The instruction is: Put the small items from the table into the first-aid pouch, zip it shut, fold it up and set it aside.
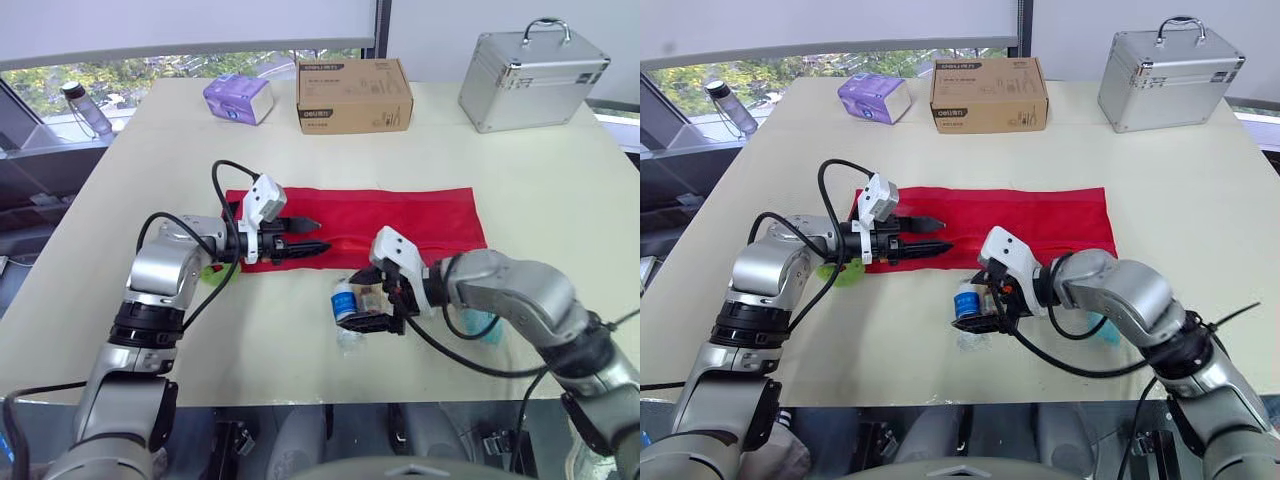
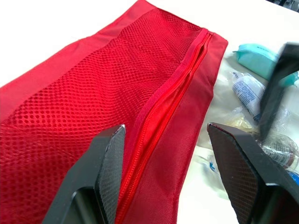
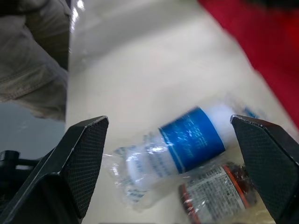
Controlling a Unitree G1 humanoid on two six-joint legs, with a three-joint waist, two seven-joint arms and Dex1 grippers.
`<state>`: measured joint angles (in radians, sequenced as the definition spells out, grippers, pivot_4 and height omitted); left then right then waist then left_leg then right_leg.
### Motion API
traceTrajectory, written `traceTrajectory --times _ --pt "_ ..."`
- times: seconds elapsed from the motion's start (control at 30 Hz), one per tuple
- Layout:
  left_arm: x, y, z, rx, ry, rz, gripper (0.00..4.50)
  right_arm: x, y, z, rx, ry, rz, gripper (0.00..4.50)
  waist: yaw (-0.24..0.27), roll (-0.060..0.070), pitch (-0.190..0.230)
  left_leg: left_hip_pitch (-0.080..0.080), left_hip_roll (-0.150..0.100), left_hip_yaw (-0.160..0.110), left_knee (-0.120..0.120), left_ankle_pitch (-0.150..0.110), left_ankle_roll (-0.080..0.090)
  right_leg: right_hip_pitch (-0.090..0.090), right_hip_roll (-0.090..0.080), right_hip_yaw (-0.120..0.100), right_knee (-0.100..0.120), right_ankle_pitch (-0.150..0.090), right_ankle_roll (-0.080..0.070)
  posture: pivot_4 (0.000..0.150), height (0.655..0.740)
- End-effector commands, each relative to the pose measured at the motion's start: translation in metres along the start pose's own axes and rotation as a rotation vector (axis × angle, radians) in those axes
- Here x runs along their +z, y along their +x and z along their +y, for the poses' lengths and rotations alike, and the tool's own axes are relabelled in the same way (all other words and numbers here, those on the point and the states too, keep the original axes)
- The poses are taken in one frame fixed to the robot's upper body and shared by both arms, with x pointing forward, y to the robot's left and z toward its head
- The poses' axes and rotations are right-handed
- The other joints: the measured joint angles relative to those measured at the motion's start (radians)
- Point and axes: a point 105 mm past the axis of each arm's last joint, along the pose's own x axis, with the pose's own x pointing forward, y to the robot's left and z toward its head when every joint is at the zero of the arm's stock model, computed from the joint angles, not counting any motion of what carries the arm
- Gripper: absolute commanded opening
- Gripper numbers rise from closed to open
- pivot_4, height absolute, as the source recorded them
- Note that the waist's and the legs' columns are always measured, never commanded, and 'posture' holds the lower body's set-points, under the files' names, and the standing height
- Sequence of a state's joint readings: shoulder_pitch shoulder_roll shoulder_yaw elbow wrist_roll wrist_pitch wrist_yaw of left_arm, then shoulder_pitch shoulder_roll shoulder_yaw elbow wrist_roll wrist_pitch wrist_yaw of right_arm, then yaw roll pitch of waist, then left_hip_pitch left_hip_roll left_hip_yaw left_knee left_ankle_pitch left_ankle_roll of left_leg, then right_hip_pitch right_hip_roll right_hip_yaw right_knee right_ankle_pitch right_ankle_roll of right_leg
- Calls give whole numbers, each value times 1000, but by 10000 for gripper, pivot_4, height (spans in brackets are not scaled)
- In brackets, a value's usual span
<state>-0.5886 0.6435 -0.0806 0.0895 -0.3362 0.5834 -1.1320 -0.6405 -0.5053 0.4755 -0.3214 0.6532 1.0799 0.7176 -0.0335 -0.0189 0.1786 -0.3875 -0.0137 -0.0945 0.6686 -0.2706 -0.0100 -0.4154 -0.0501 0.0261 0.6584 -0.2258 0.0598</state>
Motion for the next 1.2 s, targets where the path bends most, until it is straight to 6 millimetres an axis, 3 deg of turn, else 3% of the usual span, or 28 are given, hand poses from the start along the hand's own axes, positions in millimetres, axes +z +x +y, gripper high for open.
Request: traceTrajectory --times 0.03,0.4,0.5,0.53,0.63,0.67,0.7,0.73,1.03,1.2 --pt "7 3 5 30 95 9 29877 0 1 1 13 -17 38 44695 -1 0 0 0 0 0 0 0 0 0 0 0 0 0 0 1500 7400" --pt "-5 36 21 73 297 115 29877 -6 7 -1 5 -10 83 44695 -4 0 0 0 0 -1 0 0 0 0 0 -1 0 0 0 1500 7400" --pt "-4 40 20 52 293 100 23467 -9 10 -2 -5 -8 105 45000 -6 0 0 0 0 0 0 0 0 0 0 0 1 0 0 1500 7400" --pt "-4 40 21 50 293 99 18152 -11 12 -2 -6 -5 113 45000 -7 0 0 0 0 0 0 0 0 0 0 0 1 0 0 1500 7400" --pt "-3 42 23 49 296 99 10240 -14 18 -5 -8 3 134 45000 -10 0 0 1 0 -1 0 0 0 0 1 0 1 0 0 1500 7400" --pt "-3 42 23 48 297 99 4348 -15 22 -6 -9 4 140 40723 -9 0 0 1 0 -1 0 0 0 0 1 -1 1 0 0 1500 7400" --pt "-4 43 23 48 298 98 4348 -15 24 -6 -8 3 143 40723 -9 0 0 1 0 -1 0 0 0 0 1 -1 1 0 0 1500 7400" --pt "-4 43 24 47 299 99 198 -15 26 -7 -9 3 145 37172 -10 0 0 1 0 -1 0 0 0 0 0 -1 1 0 0 1500 7400" --pt "-6 44 26 60 283 91 0 2 16 -8 -6 -29 68 905 -10 0 0 1 0 -1 0 0 0 0 0 -1 2 0 0 1500 7400" --pt "-8 45 24 59 266 84 0 25 -7 -3 6 -6 -64 141 -8 0 0 0 0 -1 0 0 0 -1 0 -1 1 0 0 1500 7400"
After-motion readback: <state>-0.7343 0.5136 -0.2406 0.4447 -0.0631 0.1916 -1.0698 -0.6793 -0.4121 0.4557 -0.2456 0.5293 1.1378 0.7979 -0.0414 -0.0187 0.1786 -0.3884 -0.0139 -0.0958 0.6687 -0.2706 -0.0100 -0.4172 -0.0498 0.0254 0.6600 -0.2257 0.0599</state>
